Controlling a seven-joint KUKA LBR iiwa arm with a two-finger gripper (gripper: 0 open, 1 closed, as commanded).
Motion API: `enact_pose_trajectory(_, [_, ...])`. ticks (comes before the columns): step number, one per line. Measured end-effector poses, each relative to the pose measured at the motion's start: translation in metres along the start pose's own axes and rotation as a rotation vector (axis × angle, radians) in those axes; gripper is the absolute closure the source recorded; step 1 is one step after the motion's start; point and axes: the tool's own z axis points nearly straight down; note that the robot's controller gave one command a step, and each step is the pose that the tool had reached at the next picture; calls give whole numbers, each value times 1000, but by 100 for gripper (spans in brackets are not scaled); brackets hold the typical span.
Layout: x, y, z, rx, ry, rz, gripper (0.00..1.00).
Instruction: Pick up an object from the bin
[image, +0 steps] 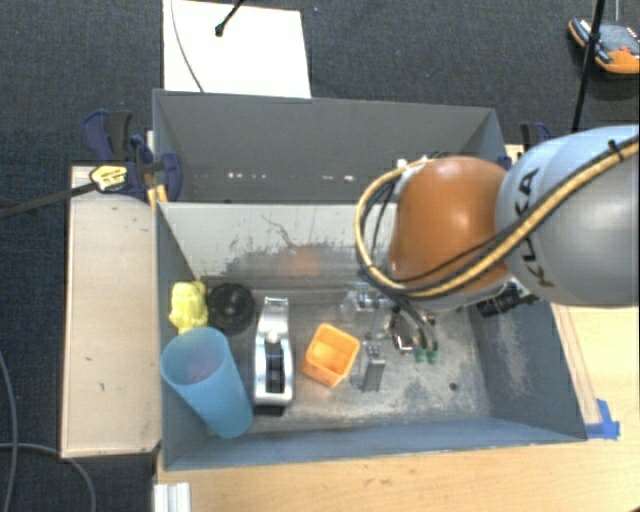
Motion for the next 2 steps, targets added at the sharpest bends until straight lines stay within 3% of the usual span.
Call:
enact_pose_trajectory(1, [-2, -1, -4, -1, -8, 3, 0])
enact_pose_trajectory(2, [-13, 5, 31, -1, -19, -31, 0])
